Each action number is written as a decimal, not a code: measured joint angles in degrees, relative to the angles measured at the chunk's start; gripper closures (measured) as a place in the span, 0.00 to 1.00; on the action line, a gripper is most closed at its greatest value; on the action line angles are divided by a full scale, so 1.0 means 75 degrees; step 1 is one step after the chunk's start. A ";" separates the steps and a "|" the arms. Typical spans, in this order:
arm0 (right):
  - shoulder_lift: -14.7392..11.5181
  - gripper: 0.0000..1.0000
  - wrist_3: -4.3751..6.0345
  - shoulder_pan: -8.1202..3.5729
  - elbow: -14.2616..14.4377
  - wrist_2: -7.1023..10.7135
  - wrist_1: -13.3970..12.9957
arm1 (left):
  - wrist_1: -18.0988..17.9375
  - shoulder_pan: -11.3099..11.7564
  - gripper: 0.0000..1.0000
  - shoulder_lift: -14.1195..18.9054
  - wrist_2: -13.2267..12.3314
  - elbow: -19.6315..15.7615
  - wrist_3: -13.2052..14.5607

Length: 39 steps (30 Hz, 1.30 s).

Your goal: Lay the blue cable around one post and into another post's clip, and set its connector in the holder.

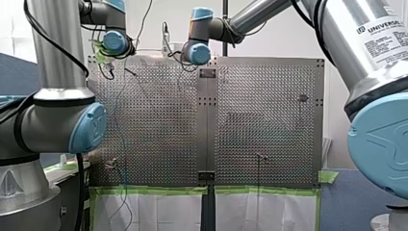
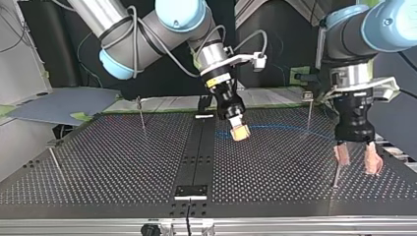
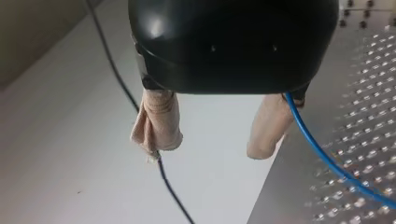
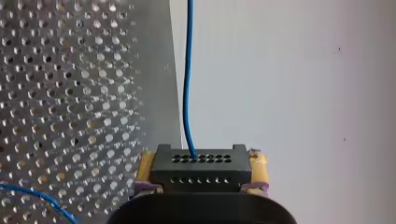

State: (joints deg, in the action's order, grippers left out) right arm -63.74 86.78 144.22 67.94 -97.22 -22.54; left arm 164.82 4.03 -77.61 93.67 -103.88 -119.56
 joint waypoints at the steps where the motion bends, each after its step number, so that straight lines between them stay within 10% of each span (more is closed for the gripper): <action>1: 0.0029 0.91 0.0000 0.0019 -0.0039 0.0000 0.0005 | -0.0020 0.0066 0.00 -0.0030 -0.0064 0.0026 -0.0031; 15: 0.0540 0.91 0.0048 0.0166 -0.0788 0.0003 0.0355 | -0.0542 0.1051 0.00 -0.0237 -0.0942 0.0211 -0.0539; 39: 0.1346 0.91 0.0098 0.0150 -0.1926 0.0035 0.0786 | -0.1261 0.2545 0.00 -0.1086 -0.1490 0.0202 -0.0614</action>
State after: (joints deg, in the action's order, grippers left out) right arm -53.65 87.52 145.34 53.49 -96.96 -16.65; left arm 155.37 23.11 -85.76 82.50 -102.37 -124.17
